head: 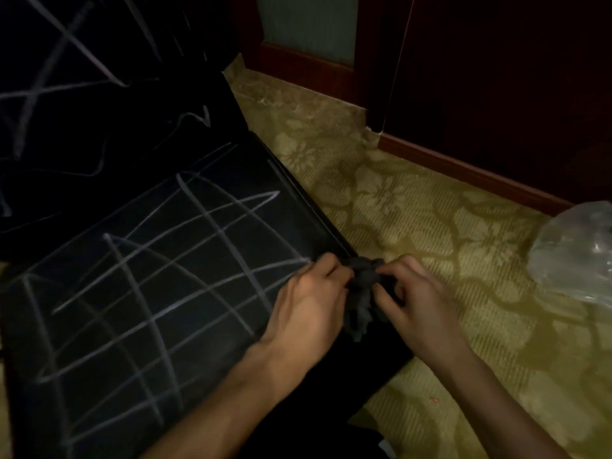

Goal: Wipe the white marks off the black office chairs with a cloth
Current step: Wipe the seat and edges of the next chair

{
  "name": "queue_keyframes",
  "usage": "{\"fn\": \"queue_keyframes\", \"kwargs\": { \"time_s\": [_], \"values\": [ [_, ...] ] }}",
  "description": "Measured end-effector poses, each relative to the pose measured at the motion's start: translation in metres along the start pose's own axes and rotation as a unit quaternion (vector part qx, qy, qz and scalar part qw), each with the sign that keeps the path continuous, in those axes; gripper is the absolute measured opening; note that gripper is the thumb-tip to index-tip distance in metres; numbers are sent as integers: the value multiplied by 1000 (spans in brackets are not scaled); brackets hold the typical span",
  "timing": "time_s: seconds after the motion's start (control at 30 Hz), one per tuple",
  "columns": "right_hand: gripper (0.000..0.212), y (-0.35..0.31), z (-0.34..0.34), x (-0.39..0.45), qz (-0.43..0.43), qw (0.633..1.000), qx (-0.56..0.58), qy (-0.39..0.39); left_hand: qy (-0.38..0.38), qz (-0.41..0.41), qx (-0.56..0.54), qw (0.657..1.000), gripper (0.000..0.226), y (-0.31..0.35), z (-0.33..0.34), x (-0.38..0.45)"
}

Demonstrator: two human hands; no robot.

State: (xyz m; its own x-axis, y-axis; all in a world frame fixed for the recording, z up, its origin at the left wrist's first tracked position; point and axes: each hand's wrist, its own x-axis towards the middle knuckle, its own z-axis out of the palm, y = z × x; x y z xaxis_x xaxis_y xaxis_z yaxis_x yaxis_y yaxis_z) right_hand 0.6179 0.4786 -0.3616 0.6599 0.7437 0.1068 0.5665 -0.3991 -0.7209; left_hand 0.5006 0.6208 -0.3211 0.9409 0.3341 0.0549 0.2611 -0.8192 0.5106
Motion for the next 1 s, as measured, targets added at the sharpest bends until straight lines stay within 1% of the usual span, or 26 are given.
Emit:
{"fn": "queue_keyframes", "kwargs": {
  "time_s": [0.07,0.17,0.27,0.33,0.4,0.53,0.63,0.7,0.83,0.93,1.0],
  "values": [
    [12,-7,15,25,-6,1000,-6,17,4,-5,36,999,16,-16,-9,17],
    [12,-12,42,83,12,999,26,28,32,-70,95,993,22,-44,-22,58],
    [17,-15,54,116,33,999,28,-2,48,-130,86,987,25,-50,-28,82],
    [15,-13,48,106,16,1000,20,-6,47,-142,74,986,25,-42,-27,78],
    [13,-9,35,78,-20,999,26,-2,38,-137,42,989,24,-32,-22,54],
    [15,-13,15,32,-62,998,9,-24,33,-70,6,997,16,-13,-13,-5],
    [14,-17,15,39,-69,997,5,-36,29,-58,19,998,21,-18,-13,-5],
    [11,-20,23,59,-62,997,-3,-35,24,-73,45,996,20,-29,-20,13],
    [13,-33,53,123,-45,998,-25,-25,78,-138,73,985,20,-68,-34,60],
    [18,-47,76,180,-23,999,10,-20,150,-201,75,965,26,-95,-40,89],
    [18,-56,87,213,-5,999,22,-37,175,-241,71,952,28,-105,-43,102]
  ]
}}
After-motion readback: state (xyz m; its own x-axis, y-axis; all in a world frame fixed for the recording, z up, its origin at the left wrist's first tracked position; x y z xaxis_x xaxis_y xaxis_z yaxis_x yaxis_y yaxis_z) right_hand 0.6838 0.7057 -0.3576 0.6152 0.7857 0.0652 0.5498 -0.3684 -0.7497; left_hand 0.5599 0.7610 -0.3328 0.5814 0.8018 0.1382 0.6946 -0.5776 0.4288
